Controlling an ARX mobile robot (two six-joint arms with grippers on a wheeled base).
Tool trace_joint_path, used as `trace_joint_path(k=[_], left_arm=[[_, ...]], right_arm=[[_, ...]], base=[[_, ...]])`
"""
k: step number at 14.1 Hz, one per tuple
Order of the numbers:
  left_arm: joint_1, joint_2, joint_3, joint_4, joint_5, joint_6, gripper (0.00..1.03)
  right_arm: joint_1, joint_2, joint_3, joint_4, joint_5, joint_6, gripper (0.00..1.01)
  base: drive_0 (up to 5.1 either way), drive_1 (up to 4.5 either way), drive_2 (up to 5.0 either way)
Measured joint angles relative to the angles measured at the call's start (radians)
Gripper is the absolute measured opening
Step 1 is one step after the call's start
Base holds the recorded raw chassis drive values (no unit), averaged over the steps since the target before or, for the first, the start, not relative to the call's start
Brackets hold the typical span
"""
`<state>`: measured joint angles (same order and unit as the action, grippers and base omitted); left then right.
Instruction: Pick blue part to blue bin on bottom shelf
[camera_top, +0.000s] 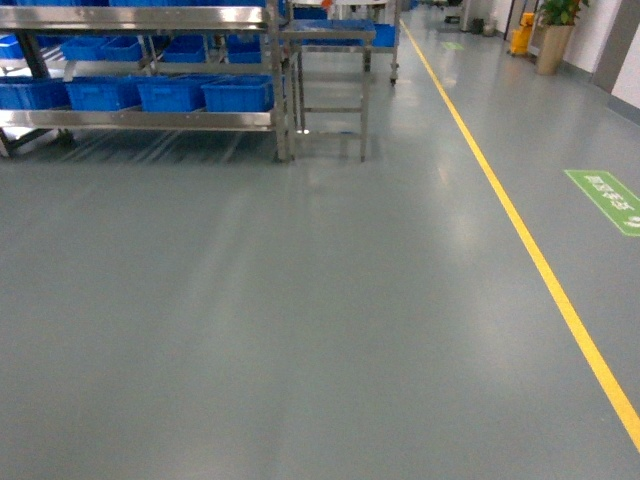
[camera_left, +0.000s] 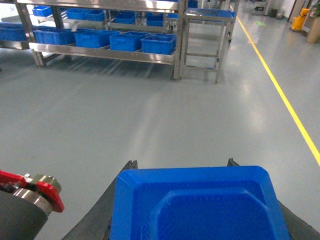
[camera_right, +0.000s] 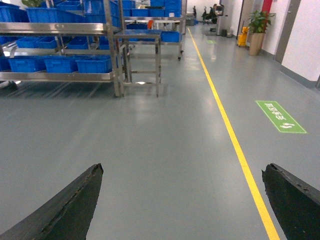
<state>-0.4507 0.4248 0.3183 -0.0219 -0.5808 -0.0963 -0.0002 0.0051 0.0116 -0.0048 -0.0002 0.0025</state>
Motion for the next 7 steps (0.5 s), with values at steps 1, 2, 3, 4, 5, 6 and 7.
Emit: trace_joint_path(k=[1, 2, 3, 4, 5, 6, 7], left_arm=[[0.0, 0.0, 0.0, 0.0, 0.0, 0.0, 0.43], [0.0, 0.0, 0.0, 0.0, 0.002, 0.0, 0.43], [0.0, 0.002, 0.0, 0.0, 0.001, 0.0, 0.43], [0.0, 0.0, 0.0, 0.0, 0.001, 0.0, 0.43], [0.0, -0.008, 0.0, 0.005, 0.0, 0.0, 0.43], [0.0, -0.001, 0.0, 0.0, 0.001, 0.0, 0.43], [0.0, -0.001, 0.0, 0.0, 0.0, 0.0, 0.43]], right_arm=[[0.0, 0.0, 0.0, 0.0, 0.0, 0.0, 0.98], [0.0, 0.0, 0.0, 0.0, 0.001, 0.0, 0.98], [0.0, 0.0, 0.0, 0.0, 0.0, 0.0, 0.98], [0.0, 0.0, 0.0, 0.0, 0.0, 0.0, 0.98], [0.0, 0.0, 0.0, 0.003, 0.0, 0.0, 0.98], [0.0, 0.0, 0.0, 0.0, 0.0, 0.0, 0.98], [0.0, 0.0, 0.0, -0.001, 0.0, 0.0, 0.98]], base=[[-1.0, -1.0, -1.0], [0.0, 0.0, 0.0], [0.1, 1.44, -1.3], [0.0, 4.16, -4.2], [0.0, 4.15, -4.1], [0.0, 4.16, -4.1], [0.0, 4.18, -4.1]])
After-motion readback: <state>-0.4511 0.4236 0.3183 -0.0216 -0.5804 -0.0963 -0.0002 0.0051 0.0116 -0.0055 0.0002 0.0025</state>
